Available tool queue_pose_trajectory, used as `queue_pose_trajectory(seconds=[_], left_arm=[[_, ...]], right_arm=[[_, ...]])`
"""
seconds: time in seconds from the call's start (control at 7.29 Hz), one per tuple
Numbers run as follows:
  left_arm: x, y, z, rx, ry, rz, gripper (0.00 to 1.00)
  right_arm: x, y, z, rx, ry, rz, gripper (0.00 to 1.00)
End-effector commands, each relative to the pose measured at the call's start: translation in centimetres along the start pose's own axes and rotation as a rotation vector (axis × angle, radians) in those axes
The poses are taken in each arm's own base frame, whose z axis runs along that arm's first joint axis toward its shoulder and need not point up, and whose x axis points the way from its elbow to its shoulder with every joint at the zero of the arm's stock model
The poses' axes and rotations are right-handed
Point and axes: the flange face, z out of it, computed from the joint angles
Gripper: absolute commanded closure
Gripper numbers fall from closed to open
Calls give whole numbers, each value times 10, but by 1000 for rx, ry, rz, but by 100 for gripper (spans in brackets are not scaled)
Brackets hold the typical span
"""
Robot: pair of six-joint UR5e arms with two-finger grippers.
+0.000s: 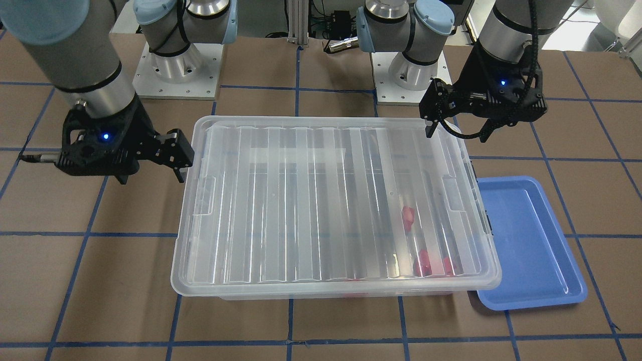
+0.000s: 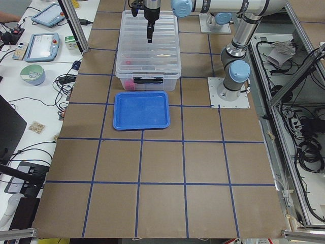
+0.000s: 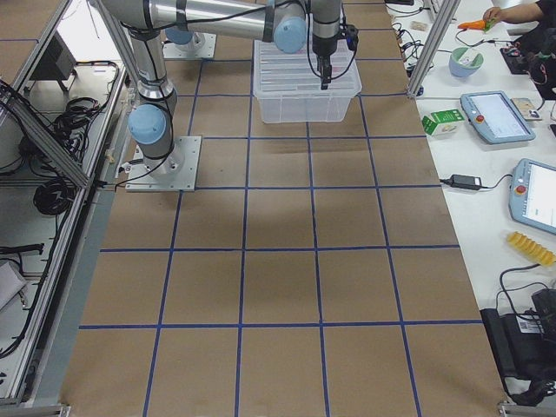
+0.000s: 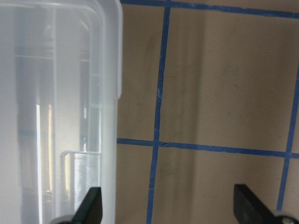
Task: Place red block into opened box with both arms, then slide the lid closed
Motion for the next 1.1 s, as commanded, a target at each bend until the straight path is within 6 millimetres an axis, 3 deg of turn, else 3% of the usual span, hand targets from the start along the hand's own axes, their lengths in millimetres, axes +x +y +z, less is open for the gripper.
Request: queue_pose_trajectory(seconds=[0.0,0.14,0.41,0.69,0.96], left_arm=[[4,3,1,-20,3,-84,0],[2,1,7,-33,-41,-72,0],[24,0,12,-38,-85,-21,0],[26,1,11,-33,-76,-19,0],[22,3,-4,-10,-64,-29,0]], right_arm=[[-52,20,-29,-21,-4,11,0],[-52,20,-28,-24,-2,10,0],[-51,19,-28,-25,-4,12,0],[-51,19,-28,-23,-4,18,0],[-51,19,-28,-22,-4,27,0]])
